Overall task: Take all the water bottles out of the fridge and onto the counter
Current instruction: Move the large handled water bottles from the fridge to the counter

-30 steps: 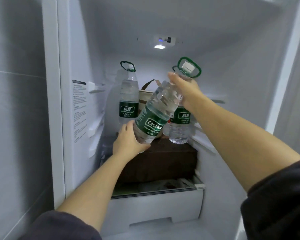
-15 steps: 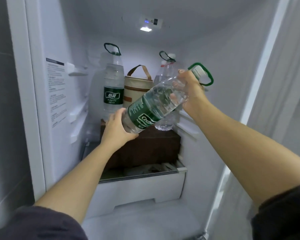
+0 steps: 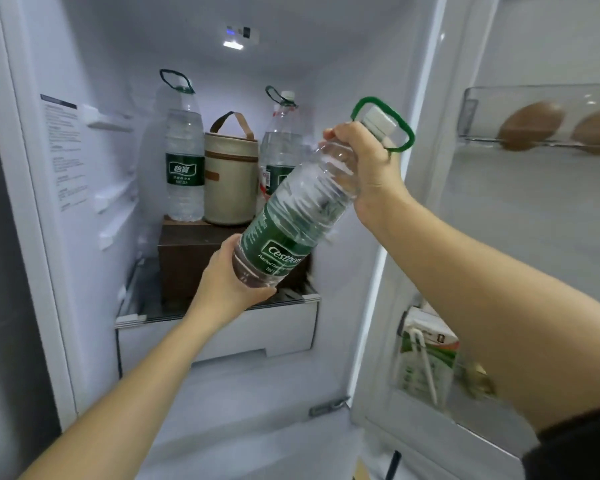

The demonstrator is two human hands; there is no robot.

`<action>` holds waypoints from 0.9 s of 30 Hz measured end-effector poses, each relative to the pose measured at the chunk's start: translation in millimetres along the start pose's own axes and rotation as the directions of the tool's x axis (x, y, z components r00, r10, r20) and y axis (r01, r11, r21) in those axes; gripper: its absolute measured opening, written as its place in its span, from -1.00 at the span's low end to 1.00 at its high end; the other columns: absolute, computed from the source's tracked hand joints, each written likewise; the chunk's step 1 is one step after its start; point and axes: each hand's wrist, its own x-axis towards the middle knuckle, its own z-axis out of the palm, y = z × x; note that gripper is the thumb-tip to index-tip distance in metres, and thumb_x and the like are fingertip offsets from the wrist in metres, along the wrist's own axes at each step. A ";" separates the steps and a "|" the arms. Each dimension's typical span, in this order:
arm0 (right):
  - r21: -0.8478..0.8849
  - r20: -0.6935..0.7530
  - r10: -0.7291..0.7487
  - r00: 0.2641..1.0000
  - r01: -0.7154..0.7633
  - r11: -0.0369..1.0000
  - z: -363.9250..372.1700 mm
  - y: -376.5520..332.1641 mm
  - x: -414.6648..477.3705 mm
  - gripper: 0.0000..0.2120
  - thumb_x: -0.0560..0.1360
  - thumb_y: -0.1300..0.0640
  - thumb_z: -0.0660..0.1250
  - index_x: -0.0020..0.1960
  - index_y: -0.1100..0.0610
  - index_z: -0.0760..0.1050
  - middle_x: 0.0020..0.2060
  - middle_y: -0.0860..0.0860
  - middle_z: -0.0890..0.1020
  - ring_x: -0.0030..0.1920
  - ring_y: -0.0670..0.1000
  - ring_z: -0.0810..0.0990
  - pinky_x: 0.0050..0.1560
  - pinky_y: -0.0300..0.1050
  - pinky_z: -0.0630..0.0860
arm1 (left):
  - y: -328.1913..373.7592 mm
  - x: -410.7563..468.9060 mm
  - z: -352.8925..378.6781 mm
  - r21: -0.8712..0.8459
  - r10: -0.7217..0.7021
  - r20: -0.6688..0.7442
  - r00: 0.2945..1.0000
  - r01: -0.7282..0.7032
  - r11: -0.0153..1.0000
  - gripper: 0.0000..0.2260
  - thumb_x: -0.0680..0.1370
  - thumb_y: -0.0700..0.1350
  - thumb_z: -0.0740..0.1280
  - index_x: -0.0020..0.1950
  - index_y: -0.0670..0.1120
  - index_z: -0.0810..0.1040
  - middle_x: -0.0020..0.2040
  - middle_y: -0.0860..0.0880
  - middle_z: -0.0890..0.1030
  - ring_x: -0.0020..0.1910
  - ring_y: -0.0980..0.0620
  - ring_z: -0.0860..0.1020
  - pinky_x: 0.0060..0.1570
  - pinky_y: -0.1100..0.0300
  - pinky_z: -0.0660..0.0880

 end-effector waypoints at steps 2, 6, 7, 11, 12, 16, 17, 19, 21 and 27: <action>-0.037 0.028 -0.025 0.999 0.026 0.999 -10.2 -10.2 -20.4 -0.96 0.41 0.23 0.38 -0.15 0.15 0.53 -0.25 0.04 0.67 -0.20 0.00 0.63 -0.15 -0.06 0.54 | 6.9 -23.4 11.7 -0.031 0.008 0.006 1.000 -0.008 0.999 -0.17 0.18 0.03 0.63 0.34 0.27 0.29 0.22 0.13 0.52 0.15 0.16 0.52 0.01 0.35 0.44; -0.090 0.058 -0.014 0.998 0.019 0.996 -31.5 -34.8 -63.0 -0.97 0.32 0.18 0.40 -0.24 0.09 0.56 -0.27 0.03 0.67 -0.20 -0.01 0.64 -0.16 -0.07 0.58 | 30.3 -72.3 35.3 -0.088 0.052 -0.001 0.999 -0.052 0.995 -0.30 0.22 -0.10 0.63 0.11 0.38 0.33 0.08 0.15 0.57 -0.02 0.36 0.56 -0.26 0.57 0.42; -0.103 0.066 -0.013 0.998 0.020 0.994 -37.5 -41.0 -74.2 -0.98 0.31 0.19 0.39 -0.25 0.10 0.56 -0.28 0.02 0.67 -0.21 -0.02 0.64 -0.16 -0.07 0.59 | 36.4 -85.5 40.5 -0.089 0.059 -0.003 0.998 -0.059 0.994 -0.30 0.22 -0.10 0.63 0.10 0.41 0.31 0.06 0.17 0.57 -0.02 0.38 0.55 -0.26 0.57 0.41; -0.160 0.038 -0.014 0.999 0.020 0.987 -61.6 -61.4 -118.4 -0.89 0.29 0.18 0.38 -0.20 0.19 0.57 -0.24 0.11 0.65 -0.17 0.05 0.61 -0.08 0.16 0.60 | 61.0 -139.9 57.1 -0.060 0.058 0.016 0.998 -0.057 0.997 -0.23 0.21 -0.01 0.63 0.16 0.41 0.21 0.08 0.26 0.51 0.03 0.36 0.51 -0.22 0.53 0.41; -0.177 0.026 -0.017 1.000 0.021 0.984 -67.1 -65.7 -129.5 -0.87 0.29 0.17 0.38 -0.19 0.20 0.57 -0.23 0.11 0.66 -0.15 0.07 0.61 -0.03 0.23 0.60 | 65.1 -153.0 61.4 -0.054 0.073 0.016 0.997 -0.072 0.996 -0.23 0.21 -0.01 0.63 0.17 0.41 0.21 0.09 0.26 0.50 0.04 0.34 0.51 -0.19 0.52 0.40; -0.222 -0.017 0.005 1.000 -0.008 0.975 -87.8 -80.6 -174.6 -0.73 0.31 0.14 0.41 -0.07 0.29 0.61 -0.17 0.18 0.69 -0.09 0.09 0.65 0.10 0.23 0.57 | 76.7 -202.7 78.3 -0.069 0.091 0.039 0.995 -0.089 0.994 -0.18 0.19 -0.02 0.65 0.13 0.48 0.17 0.10 0.24 0.50 0.05 0.25 0.52 -0.12 0.50 0.39; -0.223 -0.029 0.009 1.000 -0.015 0.975 -92.9 -83.1 -184.9 -0.69 0.32 0.15 0.41 -0.02 0.33 0.60 -0.15 0.20 0.69 -0.09 0.09 0.65 0.10 0.21 0.58 | 78.5 -213.6 81.6 -0.072 0.073 0.051 0.996 -0.069 0.995 -0.19 0.19 -0.02 0.65 0.17 0.42 0.18 0.13 0.18 0.50 0.04 0.20 0.52 -0.11 0.48 0.38; -0.209 -0.053 0.000 0.999 -0.011 0.978 -102.5 -86.3 -205.3 -0.69 0.34 0.18 0.41 0.00 0.36 0.59 -0.19 0.18 0.68 -0.13 0.06 0.65 0.07 0.18 0.59 | 79.8 -231.8 86.8 -0.084 0.058 0.070 0.996 -0.052 0.995 -0.21 0.20 -0.03 0.64 0.20 0.34 0.21 0.15 0.15 0.49 0.05 0.21 0.52 -0.16 0.51 0.40; -0.200 -0.085 0.000 0.996 -0.017 0.980 -112.6 -87.2 -222.7 -0.72 0.34 0.18 0.41 -0.01 0.33 0.59 -0.20 0.14 0.67 -0.14 0.02 0.66 0.04 0.12 0.61 | 86.4 -245.0 91.3 -0.118 0.118 0.086 0.989 -0.108 0.987 -0.22 0.20 -0.06 0.64 0.15 0.44 0.24 0.11 0.25 0.50 0.07 0.34 0.50 -0.17 0.57 0.41; -0.187 -0.210 -0.035 0.977 -0.005 0.982 -140.0 -76.4 -258.5 -0.98 0.35 0.20 0.40 -0.23 0.14 0.61 -0.24 0.15 0.64 -0.15 0.07 0.64 0.03 0.15 0.60 | 88.0 -258.9 113.9 -0.250 0.215 0.230 0.949 -0.156 0.956 -0.28 0.17 0.02 0.58 0.20 0.42 0.34 0.09 0.39 0.50 0.07 0.36 0.52 -0.11 0.49 0.48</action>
